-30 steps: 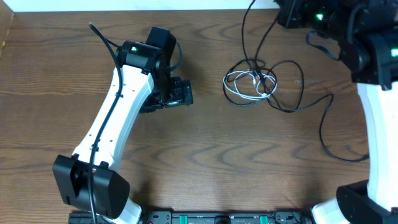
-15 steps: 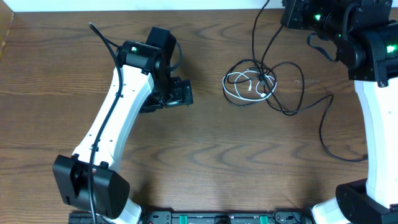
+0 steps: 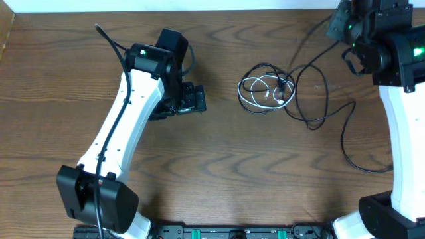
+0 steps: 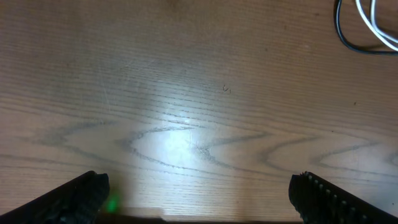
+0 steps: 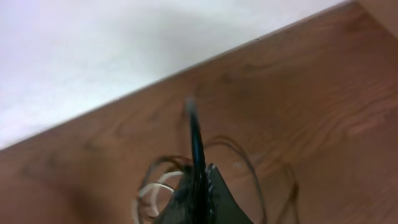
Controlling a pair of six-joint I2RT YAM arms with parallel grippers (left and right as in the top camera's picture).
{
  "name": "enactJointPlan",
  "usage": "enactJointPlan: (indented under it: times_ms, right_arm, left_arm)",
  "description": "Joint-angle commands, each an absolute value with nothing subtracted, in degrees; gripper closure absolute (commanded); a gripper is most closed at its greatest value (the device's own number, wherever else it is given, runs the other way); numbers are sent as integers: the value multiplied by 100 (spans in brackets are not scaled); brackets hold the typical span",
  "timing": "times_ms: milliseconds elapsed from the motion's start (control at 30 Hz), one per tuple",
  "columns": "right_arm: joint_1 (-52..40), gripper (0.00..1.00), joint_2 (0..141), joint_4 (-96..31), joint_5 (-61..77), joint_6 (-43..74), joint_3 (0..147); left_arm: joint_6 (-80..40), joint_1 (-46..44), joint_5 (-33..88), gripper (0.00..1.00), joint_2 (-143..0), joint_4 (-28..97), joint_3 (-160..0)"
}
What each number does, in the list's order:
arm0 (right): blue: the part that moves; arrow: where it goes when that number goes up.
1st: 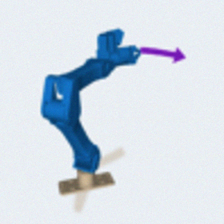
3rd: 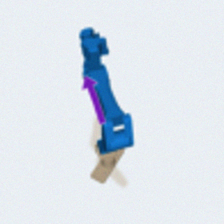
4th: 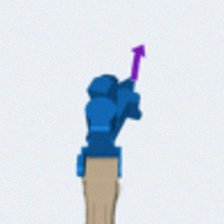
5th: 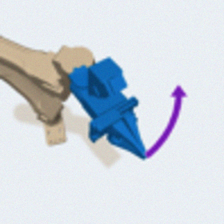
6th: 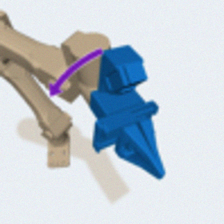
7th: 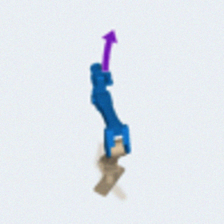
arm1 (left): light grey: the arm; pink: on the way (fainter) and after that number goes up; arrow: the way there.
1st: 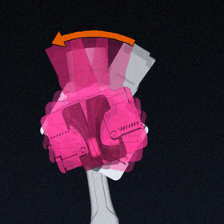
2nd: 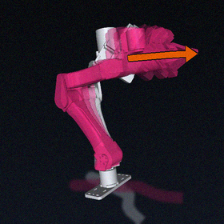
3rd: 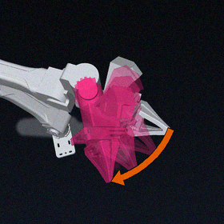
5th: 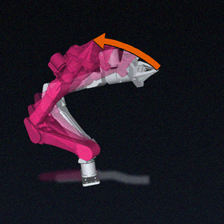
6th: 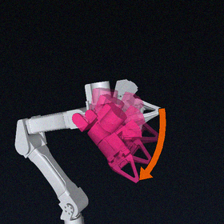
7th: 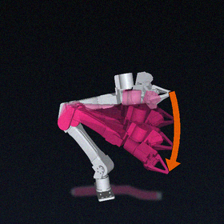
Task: Untangle cables
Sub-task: 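Lift the grasped black strand up toward the upper right, then drag the black strand rightward and release it at the right side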
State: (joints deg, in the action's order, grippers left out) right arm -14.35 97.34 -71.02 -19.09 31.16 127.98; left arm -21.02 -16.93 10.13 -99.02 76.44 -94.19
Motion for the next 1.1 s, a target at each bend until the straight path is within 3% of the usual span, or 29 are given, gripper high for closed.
enactJointPlan:
  times_ms: [0,67,100,167,267,333,533,833,1067]
  right_arm:
    - [-1466,99,9732,-6676,819,1479,12796]
    - [-1468,99,9732,-6523,2751,3,12796]
    - [-1468,99,9732,-6449,3002,-287,12796]
    - [-1468,99,9730,-6294,2095,301,12798]
    - [-1466,98,9730,-6626,-1111,3068,12796]
    - [-1450,99,9730,-6982,-1957,4226,12796]
    - [-1433,98,9730,-6702,-508,2222,12796]
    - [-1028,98,9730,-7780,-3406,3828,12796]
    - [-23,98,9741,-8372,-3367,4180,12746]
  left_arm:
    - [-2130,-1673,956,2,-9935,7660,-9393]
    - [-2130,-1673,956,2,-9935,7660,-9393]
    - [-2130,-1673,956,2,-9935,7660,-9393]
    - [-2130,-1673,956,2,-9935,7660,-9393]
    - [-2130,-1673,956,2,-9935,7660,-9393]
    - [-2130,-1673,956,2,-9935,7660,-9393]
    - [-2130,-1673,956,2,-9935,7660,-9393]
    - [-2130,-1673,956,2,-9935,7660,-9393]
    - [-2130,-1673,956,2,-9935,7660,-9393]
